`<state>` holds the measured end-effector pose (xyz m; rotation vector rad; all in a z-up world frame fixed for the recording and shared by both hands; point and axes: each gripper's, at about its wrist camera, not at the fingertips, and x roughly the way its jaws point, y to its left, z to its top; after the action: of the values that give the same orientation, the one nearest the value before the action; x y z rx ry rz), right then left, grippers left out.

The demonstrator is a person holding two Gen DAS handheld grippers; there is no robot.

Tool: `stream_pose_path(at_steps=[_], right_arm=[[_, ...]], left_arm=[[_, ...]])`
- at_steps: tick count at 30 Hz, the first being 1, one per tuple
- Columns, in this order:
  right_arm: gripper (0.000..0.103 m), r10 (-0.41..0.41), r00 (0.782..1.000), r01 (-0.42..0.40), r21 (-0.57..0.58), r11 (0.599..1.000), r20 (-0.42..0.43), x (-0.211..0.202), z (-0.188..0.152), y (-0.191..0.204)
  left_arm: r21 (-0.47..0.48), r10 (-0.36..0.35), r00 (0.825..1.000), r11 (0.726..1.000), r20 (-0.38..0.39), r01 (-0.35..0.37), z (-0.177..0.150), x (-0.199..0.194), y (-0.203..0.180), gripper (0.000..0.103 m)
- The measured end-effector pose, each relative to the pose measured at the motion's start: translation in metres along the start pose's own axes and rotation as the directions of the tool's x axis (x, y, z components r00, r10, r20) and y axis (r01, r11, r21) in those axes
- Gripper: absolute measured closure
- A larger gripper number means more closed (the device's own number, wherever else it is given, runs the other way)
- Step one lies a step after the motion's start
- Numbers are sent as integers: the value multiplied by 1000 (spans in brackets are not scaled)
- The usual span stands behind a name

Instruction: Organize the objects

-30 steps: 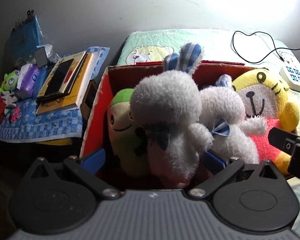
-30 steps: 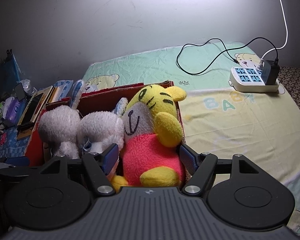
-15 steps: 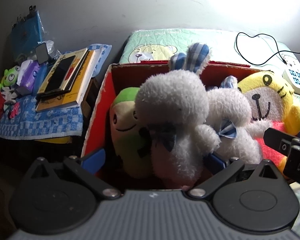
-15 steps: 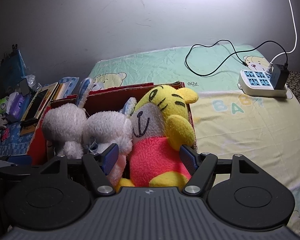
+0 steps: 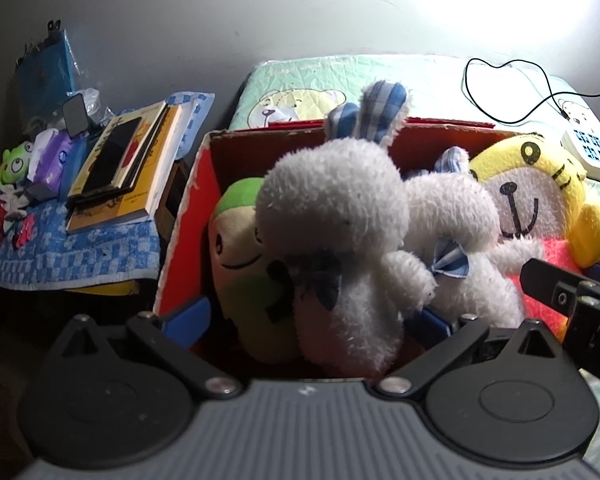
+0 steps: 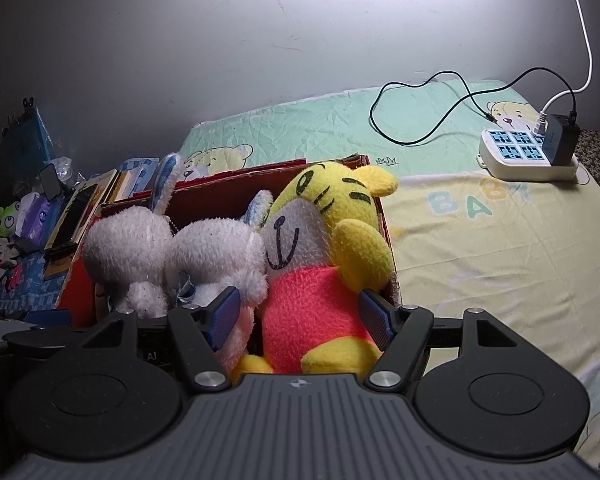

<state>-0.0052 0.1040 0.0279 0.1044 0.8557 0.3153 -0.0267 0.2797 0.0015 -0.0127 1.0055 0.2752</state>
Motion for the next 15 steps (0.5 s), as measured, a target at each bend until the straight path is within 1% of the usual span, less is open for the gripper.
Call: stream_pose_path(at_steps=[7, 15], right_arm=[[38, 4, 1000, -4, 19, 1000, -3, 2, -1, -2], [39, 14, 1000, -14, -10, 1000, 0, 3, 0, 1]], left_arm=[[10, 9, 1000, 1000, 4, -9, 0, 1, -1, 0], [-11, 4, 1000, 1000, -1, -4, -1, 2, 2, 0]])
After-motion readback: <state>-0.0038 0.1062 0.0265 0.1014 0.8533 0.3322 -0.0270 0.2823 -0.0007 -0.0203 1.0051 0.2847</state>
